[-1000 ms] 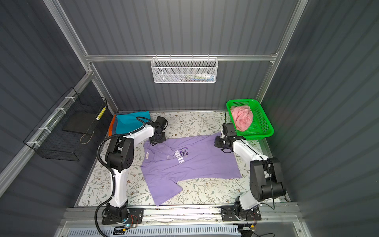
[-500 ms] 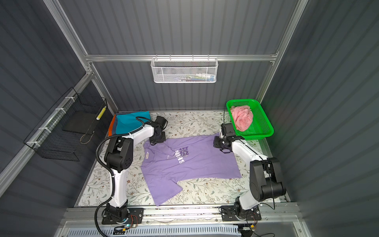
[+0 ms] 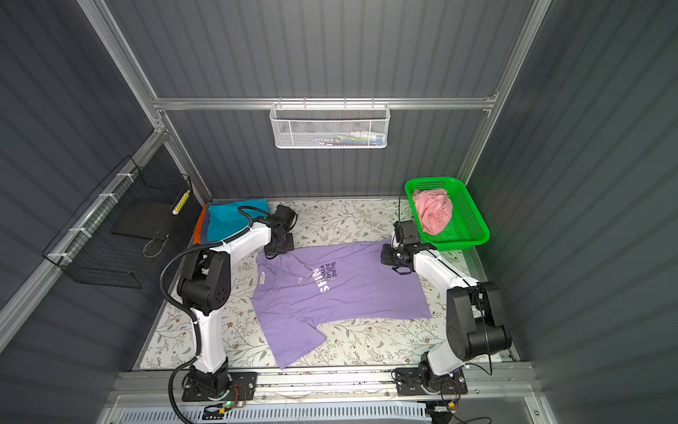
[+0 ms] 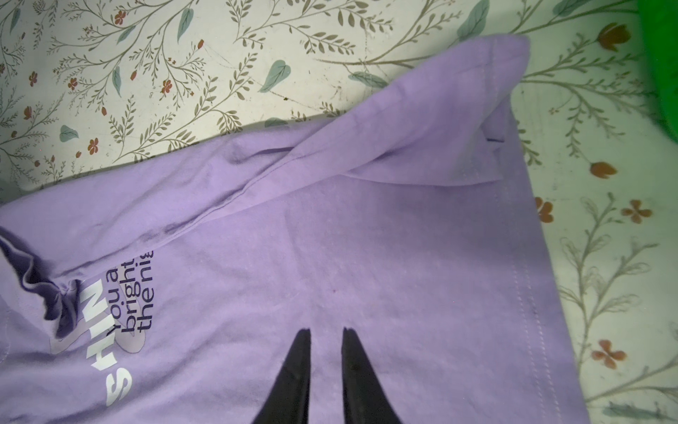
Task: Fold and stack the t-shirts
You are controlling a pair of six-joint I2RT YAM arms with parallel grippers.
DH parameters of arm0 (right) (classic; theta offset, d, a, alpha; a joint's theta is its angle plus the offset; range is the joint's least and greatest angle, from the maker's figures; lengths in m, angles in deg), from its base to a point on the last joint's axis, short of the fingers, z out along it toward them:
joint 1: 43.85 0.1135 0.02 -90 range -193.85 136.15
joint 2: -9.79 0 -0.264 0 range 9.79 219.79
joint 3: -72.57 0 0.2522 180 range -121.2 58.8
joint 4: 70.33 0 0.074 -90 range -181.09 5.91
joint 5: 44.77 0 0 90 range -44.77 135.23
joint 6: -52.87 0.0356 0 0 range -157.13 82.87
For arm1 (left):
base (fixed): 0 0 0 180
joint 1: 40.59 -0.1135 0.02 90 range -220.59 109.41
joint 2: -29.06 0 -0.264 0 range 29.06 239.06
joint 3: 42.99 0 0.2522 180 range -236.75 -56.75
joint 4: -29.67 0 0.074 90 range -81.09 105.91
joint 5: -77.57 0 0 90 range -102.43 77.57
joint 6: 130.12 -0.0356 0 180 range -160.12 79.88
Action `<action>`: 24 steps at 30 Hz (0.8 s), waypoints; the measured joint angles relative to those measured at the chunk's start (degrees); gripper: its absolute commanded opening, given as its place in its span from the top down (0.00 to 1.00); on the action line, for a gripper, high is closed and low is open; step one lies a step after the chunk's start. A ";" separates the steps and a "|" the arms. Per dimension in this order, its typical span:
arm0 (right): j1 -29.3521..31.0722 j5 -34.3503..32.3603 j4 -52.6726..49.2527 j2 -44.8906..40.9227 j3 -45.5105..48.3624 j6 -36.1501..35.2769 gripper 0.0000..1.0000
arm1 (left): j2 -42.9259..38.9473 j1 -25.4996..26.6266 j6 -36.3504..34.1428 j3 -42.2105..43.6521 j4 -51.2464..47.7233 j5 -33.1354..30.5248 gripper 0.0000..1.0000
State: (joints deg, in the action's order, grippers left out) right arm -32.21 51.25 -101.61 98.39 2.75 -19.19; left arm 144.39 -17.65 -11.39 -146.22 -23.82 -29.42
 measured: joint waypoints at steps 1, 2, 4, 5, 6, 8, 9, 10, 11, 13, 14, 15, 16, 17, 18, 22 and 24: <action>0.07 -0.02 0.00 0.00 0.00 0.00 0.80 | -1.31 0.04 0.02 0.83 -0.04 -0.13 0.96; 0.15 -0.02 -0.02 0.00 0.00 0.00 0.80 | -2.78 0.22 0.17 1.84 -0.04 -0.33 0.96; 0.15 0.02 -0.02 0.00 0.00 0.00 0.80 | -5.35 0.44 0.39 3.72 0.00 -0.52 0.96; 0.20 0.00 -0.04 0.00 0.00 0.00 0.80 | -6.93 0.74 0.50 5.09 -0.02 -0.61 0.94; 0.22 0.02 -0.04 0.00 0.00 0.00 0.80 | -8.15 1.03 0.70 6.40 0.17 -0.74 0.93; 0.28 0.02 -0.07 0.00 0.00 0.00 0.80 | -10.36 1.44 1.25 9.20 0.35 -0.90 0.88; 0.35 0.02 -0.07 0.00 0.00 0.00 0.80 | -11.32 1.77 1.51 10.60 0.28 -0.98 0.86; 0.37 0.02 -0.07 0.00 -0.02 0.00 0.80 | -11.93 2.03 1.77 11.72 0.26 -0.96 0.85; 0.42 0.04 -0.09 0.00 -0.04 0.00 0.80 | -12.39 2.36 1.92 12.59 0.33 -0.94 0.84; 0.48 0.09 -0.15 0.00 -0.24 0.00 0.80 | -12.72 2.95 2.27 14.19 0.35 -0.92 0.81; 0.55 0.11 -0.11 0.00 -0.33 0.02 0.80 | -12.72 3.04 2.47 14.75 0.42 -0.87 0.81; 0.66 0.13 -0.11 0.00 -0.46 0.00 0.80 | -12.72 3.08 2.58 15.32 0.44 -0.72 0.84; 0.72 0.13 -0.15 0.00 -0.57 0.02 0.80 | -12.72 3.26 2.78 15.85 0.44 -0.68 0.91; 0.81 0.13 -0.13 -0.02 -0.66 0.02 0.80 | -12.72 3.30 2.99 16.22 0.39 -0.44 0.96; 0.85 0.15 -0.09 -0.02 -0.68 0.00 0.80 | -12.70 3.34 3.21 16.55 0.44 -0.22 1.00; 1.09 0.11 -0.26 -0.02 -0.68 0.00 0.80 | -12.72 3.41 3.26 17.25 0.79 0.46 1.00; 1.11 0.07 -0.31 -0.02 -0.68 0.00 0.80 | -13.25 3.58 3.32 18.23 1.20 0.59 1.00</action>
State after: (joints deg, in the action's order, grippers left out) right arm -31.10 51.31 -101.91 98.37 2.07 -19.19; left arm 131.15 -14.07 -8.07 -127.99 -22.61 -28.83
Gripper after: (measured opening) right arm 0.200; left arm 0.048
